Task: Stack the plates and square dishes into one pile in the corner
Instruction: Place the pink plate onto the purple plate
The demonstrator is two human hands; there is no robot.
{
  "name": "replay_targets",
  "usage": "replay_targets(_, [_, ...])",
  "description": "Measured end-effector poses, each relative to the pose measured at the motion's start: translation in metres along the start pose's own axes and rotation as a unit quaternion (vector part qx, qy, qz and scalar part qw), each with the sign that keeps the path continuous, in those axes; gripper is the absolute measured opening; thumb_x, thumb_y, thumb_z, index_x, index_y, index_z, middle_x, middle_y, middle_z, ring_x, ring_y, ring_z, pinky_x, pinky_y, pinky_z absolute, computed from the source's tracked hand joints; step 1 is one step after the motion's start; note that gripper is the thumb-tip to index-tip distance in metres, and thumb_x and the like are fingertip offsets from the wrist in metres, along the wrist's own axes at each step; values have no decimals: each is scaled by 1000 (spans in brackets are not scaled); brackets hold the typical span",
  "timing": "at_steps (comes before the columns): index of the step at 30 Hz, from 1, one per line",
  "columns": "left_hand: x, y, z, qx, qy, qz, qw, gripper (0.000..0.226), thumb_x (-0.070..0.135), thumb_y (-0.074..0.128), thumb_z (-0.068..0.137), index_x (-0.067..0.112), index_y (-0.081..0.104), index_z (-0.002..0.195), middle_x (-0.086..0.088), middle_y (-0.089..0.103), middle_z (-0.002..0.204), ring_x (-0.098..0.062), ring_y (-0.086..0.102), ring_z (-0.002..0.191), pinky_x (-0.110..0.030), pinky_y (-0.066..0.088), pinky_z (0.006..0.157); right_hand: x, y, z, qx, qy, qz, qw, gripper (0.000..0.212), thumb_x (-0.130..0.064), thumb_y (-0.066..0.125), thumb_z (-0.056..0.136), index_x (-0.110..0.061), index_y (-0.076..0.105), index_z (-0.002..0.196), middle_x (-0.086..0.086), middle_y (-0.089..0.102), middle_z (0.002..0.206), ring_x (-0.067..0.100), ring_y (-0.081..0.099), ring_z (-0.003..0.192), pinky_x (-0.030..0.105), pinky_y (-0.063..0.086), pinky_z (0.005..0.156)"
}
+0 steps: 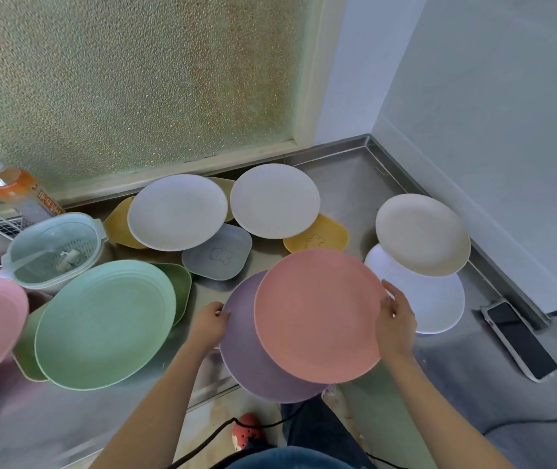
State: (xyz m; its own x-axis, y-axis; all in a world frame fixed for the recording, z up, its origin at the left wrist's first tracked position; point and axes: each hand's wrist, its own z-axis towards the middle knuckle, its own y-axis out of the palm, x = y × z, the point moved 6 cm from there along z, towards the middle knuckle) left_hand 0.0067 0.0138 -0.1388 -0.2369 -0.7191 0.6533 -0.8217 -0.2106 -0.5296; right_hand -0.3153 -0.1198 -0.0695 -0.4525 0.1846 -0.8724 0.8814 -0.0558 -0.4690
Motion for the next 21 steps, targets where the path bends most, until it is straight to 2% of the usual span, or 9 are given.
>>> replay_targets(2, [2,0,-4,-8,-5,-57,998,25,17,45,94,7,47,71,-15,48,69,-21,43,66,-30,30,61,-2,15,-8,-39,-15,-16,999,33,-12,38,98,-19,55,125,4,61,121,24,54,112,41,40,99])
replay_targets(4, [4,-1,-11,-13,-21,-108,994,29,18,44,94,10,42,66,-12,45,63,-20,40,62,-28,31,59,-5,33,-18,-76,-33,-23,996,31,-15,36,99,-18,55,123,0,60,119,19,53,108,33,39,92])
replay_targets(8, [6,-5,-24,-32,-11,-177,984,24,18,43,95,7,59,82,-13,49,71,-19,41,62,-27,33,57,-2,60,-30,-100,-28,-24,994,34,-14,33,98,-22,54,123,1,60,117,16,51,101,27,35,84])
replay_targets(10, [8,-7,-30,-30,19,-170,985,20,12,42,94,6,61,90,-10,51,75,-18,42,63,-26,33,54,8,71,-27,-97,-7,-87,991,39,-15,30,97,-28,49,130,6,53,128,23,48,111,34,39,89])
replay_targets(13, [9,-8,-34,-15,30,-170,985,19,8,38,93,17,53,85,-8,51,83,-18,45,76,-25,34,58,22,85,-22,-140,-23,-272,952,49,-14,31,98,-35,35,141,1,27,152,29,22,137,51,30,103])
replay_targets(14, [9,-7,-33,-9,29,-169,985,18,9,37,93,17,51,86,-9,51,84,-18,45,78,-25,34,59,25,88,-21,-167,-38,-279,945,51,-13,31,98,-35,29,143,-1,22,155,29,18,140,54,29,106])
replay_targets(17, [5,-5,-31,1,21,-155,988,22,10,36,94,6,57,89,-13,56,84,-21,47,76,-27,36,61,34,92,-23,-226,-67,-275,932,55,-14,26,98,-32,12,149,0,26,154,30,21,141,56,27,108])
replay_targets(19, [4,-4,-30,21,20,-129,991,26,6,35,91,1,60,95,-18,61,89,-23,51,78,-29,38,63,36,93,-24,-240,-79,-297,921,58,-14,26,98,-31,5,149,-1,24,155,29,16,143,55,26,109])
replay_targets(21, [4,-3,-27,48,20,-99,994,29,2,33,89,3,60,99,-17,61,91,-26,52,82,-29,37,64,33,94,-25,-248,-70,-309,916,61,-11,28,97,-29,2,149,0,19,156,30,11,144,55,26,109])
